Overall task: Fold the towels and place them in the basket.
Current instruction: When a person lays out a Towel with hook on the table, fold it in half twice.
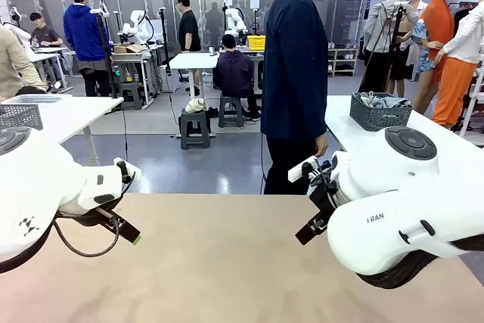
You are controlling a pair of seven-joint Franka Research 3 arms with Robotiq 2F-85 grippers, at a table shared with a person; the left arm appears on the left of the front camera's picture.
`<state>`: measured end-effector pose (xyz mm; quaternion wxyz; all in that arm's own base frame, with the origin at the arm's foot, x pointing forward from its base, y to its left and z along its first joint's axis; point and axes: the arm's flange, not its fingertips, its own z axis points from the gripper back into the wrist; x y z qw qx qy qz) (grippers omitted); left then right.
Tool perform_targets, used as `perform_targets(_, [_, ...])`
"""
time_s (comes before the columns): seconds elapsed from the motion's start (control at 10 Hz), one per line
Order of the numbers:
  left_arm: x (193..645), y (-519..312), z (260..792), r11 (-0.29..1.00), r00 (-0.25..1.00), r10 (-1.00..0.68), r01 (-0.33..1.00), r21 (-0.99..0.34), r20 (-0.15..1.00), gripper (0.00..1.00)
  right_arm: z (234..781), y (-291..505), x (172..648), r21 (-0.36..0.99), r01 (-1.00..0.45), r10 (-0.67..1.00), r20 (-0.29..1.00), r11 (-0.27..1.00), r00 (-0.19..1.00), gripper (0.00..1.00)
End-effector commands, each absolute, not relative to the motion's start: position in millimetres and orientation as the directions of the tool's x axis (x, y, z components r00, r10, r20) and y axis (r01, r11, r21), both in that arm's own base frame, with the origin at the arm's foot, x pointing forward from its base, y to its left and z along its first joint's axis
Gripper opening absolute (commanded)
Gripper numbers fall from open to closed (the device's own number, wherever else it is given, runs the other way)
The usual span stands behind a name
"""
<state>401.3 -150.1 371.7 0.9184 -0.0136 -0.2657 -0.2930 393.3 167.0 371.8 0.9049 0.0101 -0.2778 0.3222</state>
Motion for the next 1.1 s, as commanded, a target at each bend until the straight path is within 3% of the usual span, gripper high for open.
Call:
perform_targets(0.0, [401.4, -149.9, 371.7, 0.828, 0.687, -0.530, 0.545, 0.131, 0.496, 1.00, 371.7, 166.8, 393.3, -0.158, -0.587, 0.575, 0.510, 0.794, 0.640, 1.00])
perform_targets(0.5, [388.5, -126.8, 398.7, 0.805, 0.661, -0.567, 0.571, 0.161, 0.491, 1.00, 399.5, 145.1, 382.3, -0.163, -0.620, 0.606, 0.501, 0.767, 0.618, 1.00])
perform_targets(1.0, [349.8, -115.1, 531.3, 0.774, 0.598, -0.595, 0.605, 0.184, 0.537, 1.00, 532.5, 110.2, 336.7, -0.207, -0.625, 0.630, 0.503, 0.753, 0.592, 1.00])
